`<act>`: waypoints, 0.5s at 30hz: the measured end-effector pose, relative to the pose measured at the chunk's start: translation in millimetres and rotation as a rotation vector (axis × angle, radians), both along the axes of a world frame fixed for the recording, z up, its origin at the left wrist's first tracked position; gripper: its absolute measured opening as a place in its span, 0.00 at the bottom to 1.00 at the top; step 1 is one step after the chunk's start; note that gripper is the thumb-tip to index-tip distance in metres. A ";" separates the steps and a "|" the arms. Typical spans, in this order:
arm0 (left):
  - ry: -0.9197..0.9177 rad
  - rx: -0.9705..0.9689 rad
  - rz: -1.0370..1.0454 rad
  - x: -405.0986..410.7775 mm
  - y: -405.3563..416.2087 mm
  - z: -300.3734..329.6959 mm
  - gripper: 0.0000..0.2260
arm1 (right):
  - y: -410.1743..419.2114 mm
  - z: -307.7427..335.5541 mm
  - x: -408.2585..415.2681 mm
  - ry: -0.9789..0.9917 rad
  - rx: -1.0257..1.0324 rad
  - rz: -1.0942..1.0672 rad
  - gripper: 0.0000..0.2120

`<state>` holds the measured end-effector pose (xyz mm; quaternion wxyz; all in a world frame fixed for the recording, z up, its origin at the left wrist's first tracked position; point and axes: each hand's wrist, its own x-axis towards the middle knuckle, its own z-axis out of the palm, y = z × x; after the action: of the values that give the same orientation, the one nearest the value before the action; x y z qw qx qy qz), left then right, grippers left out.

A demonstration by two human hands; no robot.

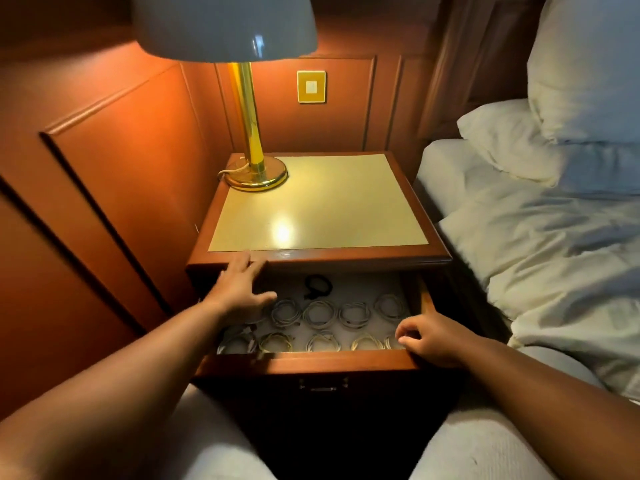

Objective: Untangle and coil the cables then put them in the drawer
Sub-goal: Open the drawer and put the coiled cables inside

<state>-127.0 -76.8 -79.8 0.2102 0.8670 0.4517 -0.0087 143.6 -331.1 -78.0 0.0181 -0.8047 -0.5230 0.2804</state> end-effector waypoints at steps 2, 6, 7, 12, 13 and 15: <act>0.008 -0.085 -0.019 -18.1 -31.1 -0.7 0.31 | -15.0 1.9 -6.2 -0.021 -0.029 0.056 0.10; 0.191 -0.170 -0.178 -56.4 -74.4 -6.4 0.20 | -33.5 6.3 -20.5 -0.045 -0.053 0.062 0.22; 0.221 -0.156 -0.206 -64.9 -81.1 -6.2 0.22 | -36.7 6.4 -23.9 -0.062 -0.052 0.057 0.24; 0.329 0.010 -0.304 -87.6 -95.4 -6.4 0.33 | -48.7 4.3 -37.9 -0.242 -0.085 0.123 0.31; 0.360 0.060 -0.322 -88.0 -96.2 -6.4 0.32 | -50.6 6.0 -38.9 -0.273 -0.085 0.135 0.29; 0.410 0.120 -0.340 -88.1 -96.7 -8.2 0.31 | -52.7 6.5 -39.0 -0.293 -0.082 0.129 0.26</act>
<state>-215.2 -173.5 -88.0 0.0582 0.9214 0.3325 -0.1927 104.6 -383.8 -71.6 -0.1092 -0.8018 -0.5587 0.1817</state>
